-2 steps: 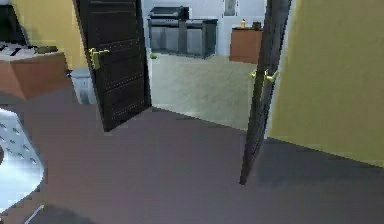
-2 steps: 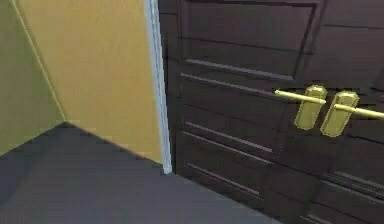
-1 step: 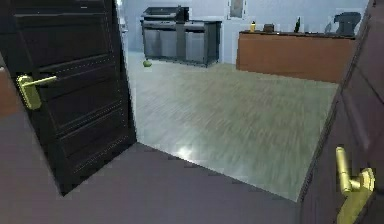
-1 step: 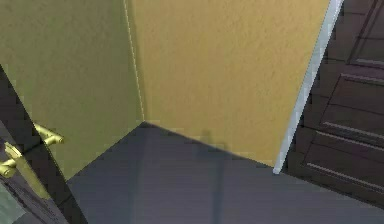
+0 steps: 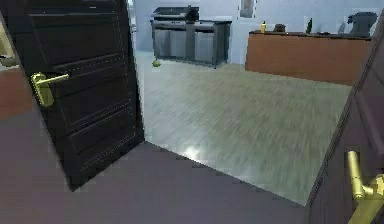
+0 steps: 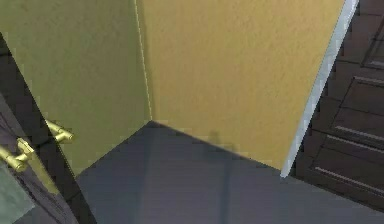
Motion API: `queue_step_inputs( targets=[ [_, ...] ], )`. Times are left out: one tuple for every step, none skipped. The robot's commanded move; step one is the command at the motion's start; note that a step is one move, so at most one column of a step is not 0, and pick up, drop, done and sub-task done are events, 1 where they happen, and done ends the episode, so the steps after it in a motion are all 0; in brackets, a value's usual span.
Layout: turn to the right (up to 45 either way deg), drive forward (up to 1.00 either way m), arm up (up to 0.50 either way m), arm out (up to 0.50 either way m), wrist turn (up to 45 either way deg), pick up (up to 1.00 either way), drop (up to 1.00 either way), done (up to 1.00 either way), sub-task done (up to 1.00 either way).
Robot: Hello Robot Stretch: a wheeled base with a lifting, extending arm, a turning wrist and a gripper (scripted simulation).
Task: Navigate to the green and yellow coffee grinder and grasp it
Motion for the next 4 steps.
queue_step_inputs(
  targets=[
    [-12.0,0.0,0.0,0.0,0.0,0.0,0.0,0.0,0.0],
    [0.0,0.4,0.0,0.0,0.0,0.0,0.0,0.0,0.0],
    [15.0,0.0,0.0,0.0,0.0,0.0,0.0,0.0,0.0],
    [0.0,1.0,0.0,0.0,0.0,0.0,0.0,0.0,0.0]
  ],
)
